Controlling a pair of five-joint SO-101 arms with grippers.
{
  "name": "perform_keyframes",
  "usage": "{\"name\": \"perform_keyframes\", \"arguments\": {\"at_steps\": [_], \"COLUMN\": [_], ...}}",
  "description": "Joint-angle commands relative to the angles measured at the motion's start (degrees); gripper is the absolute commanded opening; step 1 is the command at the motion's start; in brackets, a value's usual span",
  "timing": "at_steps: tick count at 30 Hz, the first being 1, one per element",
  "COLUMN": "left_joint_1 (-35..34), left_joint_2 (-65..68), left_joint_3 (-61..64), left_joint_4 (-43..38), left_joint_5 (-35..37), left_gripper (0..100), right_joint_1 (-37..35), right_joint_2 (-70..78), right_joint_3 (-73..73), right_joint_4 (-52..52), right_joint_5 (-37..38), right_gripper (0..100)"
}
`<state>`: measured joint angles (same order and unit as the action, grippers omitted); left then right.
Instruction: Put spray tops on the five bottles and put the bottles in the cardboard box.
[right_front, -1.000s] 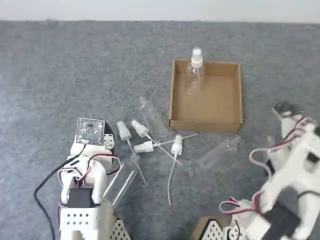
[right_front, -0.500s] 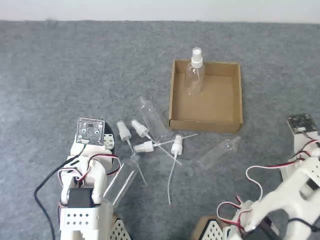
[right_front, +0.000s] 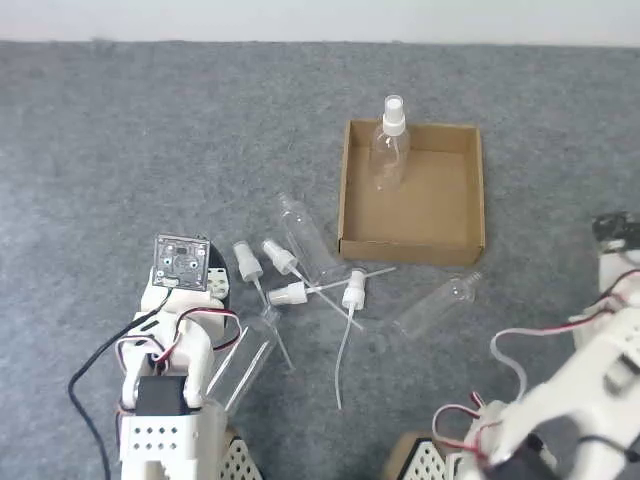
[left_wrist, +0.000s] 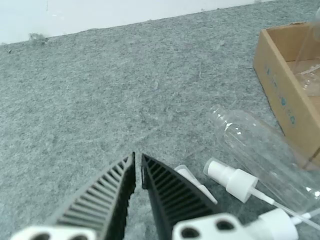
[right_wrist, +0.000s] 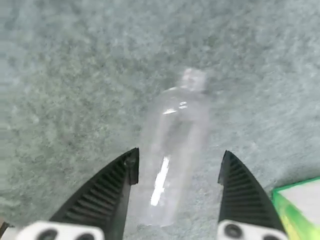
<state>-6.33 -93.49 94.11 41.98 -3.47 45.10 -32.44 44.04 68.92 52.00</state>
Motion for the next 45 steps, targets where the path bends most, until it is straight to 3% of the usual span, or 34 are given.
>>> {"name": "perform_keyframes", "arguments": {"at_steps": [1, 17, 26, 33, 40, 45], "left_joint_1": [0.2, 0.2, 0.2, 0.2, 0.2, 0.8], "left_joint_2": [-1.0, -1.0, -1.0, -1.0, -0.4, -0.4], "left_joint_3": [-2.2, -2.2, -2.2, -2.2, -4.7, -14.3], "left_joint_4": [0.3, 0.3, 0.3, 0.3, 0.9, 9.3], "left_joint_5": [-0.3, -0.3, -0.3, -0.1, -0.2, -0.4], "left_gripper": [1, 1, 1, 1, 1, 1], "right_joint_1": [-0.5, -2.0, -1.6, -0.3, -0.4, -0.2], "right_joint_2": [11.4, 27.5, 30.7, 30.1, 25.5, 18.4], "right_joint_3": [-11.4, -13.5, -13.4, -8.3, -8.4, -8.0], "right_joint_4": [-0.4, -3.8, -3.8, -11.2, -9.8, -5.3], "right_joint_5": [-1.5, -4.4, -2.1, -1.9, -2.3, -2.1], "right_gripper": [21.0, 21.0, 20.3, 5.3, 0.6, 0.6]}}
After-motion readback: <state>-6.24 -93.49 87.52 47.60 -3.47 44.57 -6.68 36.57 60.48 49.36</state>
